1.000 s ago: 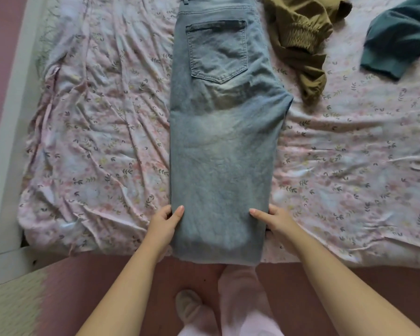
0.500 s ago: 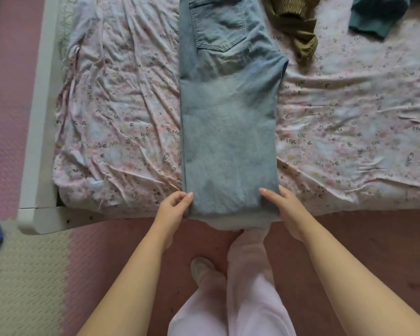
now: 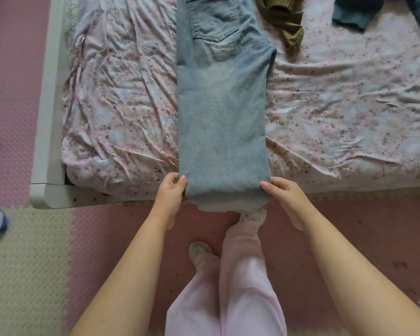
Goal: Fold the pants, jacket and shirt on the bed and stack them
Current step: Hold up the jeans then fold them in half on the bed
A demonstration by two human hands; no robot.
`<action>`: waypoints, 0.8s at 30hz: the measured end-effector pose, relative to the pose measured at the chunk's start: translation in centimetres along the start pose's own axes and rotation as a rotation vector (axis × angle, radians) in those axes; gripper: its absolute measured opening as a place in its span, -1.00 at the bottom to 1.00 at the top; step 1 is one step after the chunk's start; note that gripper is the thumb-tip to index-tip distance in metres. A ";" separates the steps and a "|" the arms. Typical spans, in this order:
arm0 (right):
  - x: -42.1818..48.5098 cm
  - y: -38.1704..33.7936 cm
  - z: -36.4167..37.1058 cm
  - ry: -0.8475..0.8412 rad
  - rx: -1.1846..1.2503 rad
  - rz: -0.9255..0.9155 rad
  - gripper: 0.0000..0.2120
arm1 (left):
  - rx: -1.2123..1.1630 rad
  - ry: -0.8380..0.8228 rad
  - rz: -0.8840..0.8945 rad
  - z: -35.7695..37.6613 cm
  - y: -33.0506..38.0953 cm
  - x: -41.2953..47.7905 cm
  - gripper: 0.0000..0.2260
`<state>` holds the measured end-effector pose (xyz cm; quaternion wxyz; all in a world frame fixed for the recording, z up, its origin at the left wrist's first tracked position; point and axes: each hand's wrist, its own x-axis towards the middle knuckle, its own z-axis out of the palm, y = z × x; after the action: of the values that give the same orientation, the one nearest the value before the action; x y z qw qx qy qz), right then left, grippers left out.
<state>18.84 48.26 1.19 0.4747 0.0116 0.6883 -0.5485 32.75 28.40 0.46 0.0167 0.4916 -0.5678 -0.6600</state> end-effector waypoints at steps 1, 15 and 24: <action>-0.4 0.0 0.1 0.001 0.021 -0.014 -0.82 | -0.038 -0.026 0.033 0.0 0.4 -0.6 -0.91; -7.1 -1.2 1.0 -0.131 -0.057 0.019 -0.82 | 0.136 -0.168 -0.026 -2.4 -0.3 -9.2 -0.88; -12.2 0.3 1.7 0.045 0.022 0.025 -0.87 | 0.134 -0.043 0.007 -1.3 0.3 -11.9 -0.84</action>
<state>26.79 53.25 9.17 0.4658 0.0380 0.6925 -0.5496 39.66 34.24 8.34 -0.0261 0.4754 -0.6124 -0.6310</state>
